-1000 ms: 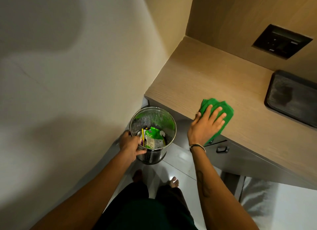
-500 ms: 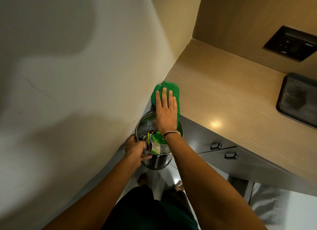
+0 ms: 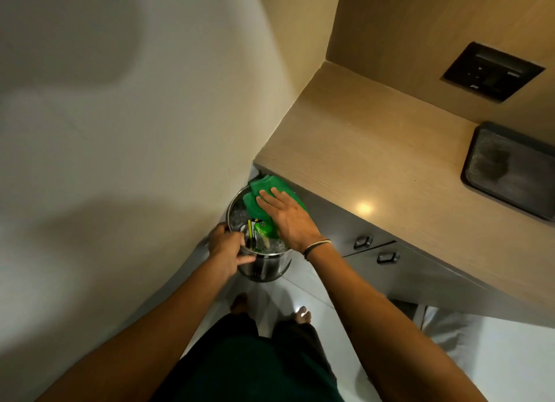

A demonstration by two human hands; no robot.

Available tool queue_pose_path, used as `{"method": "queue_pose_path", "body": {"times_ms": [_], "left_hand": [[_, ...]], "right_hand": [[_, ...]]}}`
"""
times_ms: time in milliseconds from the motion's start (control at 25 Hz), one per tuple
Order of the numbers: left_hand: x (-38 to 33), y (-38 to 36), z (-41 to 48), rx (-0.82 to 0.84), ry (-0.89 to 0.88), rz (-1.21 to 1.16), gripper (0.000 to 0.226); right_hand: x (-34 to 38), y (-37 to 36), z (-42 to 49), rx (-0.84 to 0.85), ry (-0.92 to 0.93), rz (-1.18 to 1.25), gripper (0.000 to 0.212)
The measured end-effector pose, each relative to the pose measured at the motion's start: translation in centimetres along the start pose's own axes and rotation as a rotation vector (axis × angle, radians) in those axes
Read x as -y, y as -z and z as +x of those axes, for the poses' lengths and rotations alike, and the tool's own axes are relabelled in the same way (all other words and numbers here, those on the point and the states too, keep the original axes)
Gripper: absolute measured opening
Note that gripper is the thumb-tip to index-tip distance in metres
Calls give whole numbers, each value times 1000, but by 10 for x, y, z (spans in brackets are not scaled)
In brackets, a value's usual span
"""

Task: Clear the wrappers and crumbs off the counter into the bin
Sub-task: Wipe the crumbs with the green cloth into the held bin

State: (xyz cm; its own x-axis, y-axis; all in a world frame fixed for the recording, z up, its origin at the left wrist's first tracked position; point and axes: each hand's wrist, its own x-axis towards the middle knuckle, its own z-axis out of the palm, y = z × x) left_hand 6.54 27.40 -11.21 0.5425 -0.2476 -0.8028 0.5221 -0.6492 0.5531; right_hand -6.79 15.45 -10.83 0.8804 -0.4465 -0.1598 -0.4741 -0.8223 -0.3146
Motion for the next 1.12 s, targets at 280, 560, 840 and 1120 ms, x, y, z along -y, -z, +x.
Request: {"method": "queue_pose_path", "body": {"times_ms": [280, 560, 840, 1120], "left_hand": [[42, 2, -5, 10, -21, 34, 43], [106, 7, 36, 2, 26, 45, 41], [208, -17, 183, 22, 154, 12, 40], [289, -87, 347, 67, 164, 45, 38]], "right_hand": [[16, -53, -75, -124, -116, 101, 73], [17, -116, -105, -46, -259, 230, 73], [-11, -276, -78, -96, -509, 369, 70], [-84, -442, -47, 64, -596, 359, 75]]}}
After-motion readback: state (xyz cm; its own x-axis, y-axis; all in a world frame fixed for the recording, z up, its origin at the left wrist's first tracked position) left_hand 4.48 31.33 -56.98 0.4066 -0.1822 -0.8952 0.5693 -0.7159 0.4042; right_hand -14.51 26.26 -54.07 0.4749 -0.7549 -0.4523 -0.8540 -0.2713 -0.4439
